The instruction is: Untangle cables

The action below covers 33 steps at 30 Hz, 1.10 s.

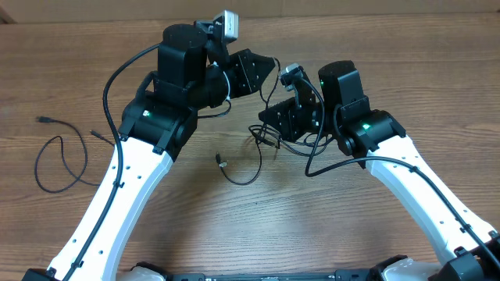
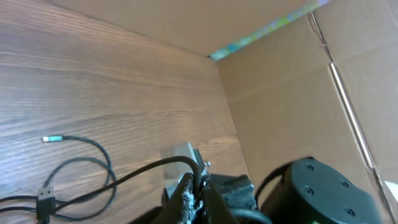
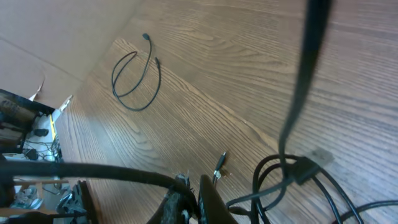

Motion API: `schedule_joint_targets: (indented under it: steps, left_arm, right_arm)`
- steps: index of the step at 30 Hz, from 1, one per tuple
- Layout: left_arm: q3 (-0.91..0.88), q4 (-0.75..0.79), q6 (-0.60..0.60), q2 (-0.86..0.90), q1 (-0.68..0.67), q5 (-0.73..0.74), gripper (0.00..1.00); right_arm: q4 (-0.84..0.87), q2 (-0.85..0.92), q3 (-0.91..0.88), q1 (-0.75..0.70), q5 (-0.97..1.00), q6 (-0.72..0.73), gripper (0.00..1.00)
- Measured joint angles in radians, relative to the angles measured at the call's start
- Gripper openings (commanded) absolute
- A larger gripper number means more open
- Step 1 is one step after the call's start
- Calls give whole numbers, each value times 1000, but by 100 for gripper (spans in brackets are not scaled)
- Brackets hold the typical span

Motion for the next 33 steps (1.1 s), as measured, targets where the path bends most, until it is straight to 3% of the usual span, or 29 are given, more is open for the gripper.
schedule_joint_targets:
  steps: [1,3,9,11,14,18,21,26,28,30,33]
  left_arm:
    - [0,0,5,0,0,-18,8]
    - [0,-1,24,0,0,-53,29]
    - [0,-55,111,0,0,-150,55]
    - [0,-104,162,0,0,-164,55]
    - [0,-205,238,0,0,-197,45]
    - [0,-381,301,0,0,-268,15]
    - [0,-452,325,1,0,-298,8]
    - [0,-502,362,1,0,-320,7]
    - [0,-513,370,1,0,-321,12]
    - [0,-526,378,1,0,-324,26]
    - [0,-532,392,1,0,-318,30]
  right_arm:
    - [-5,0,0,0,0,1,4]
    - [-25,0,0,0,-1,2,4]
    - [-49,0,0,0,-6,2,4]
    - [-49,0,0,0,-8,3,4]
    - [-41,0,0,0,-13,18,4]
    - [24,0,0,0,-14,89,4]
    - [78,0,0,0,-3,166,4]
    - [195,0,0,0,25,304,4]
    - [253,1,0,-1,30,344,4]
    - [309,1,0,-2,30,372,4]
    - [386,1,0,-3,25,399,4]
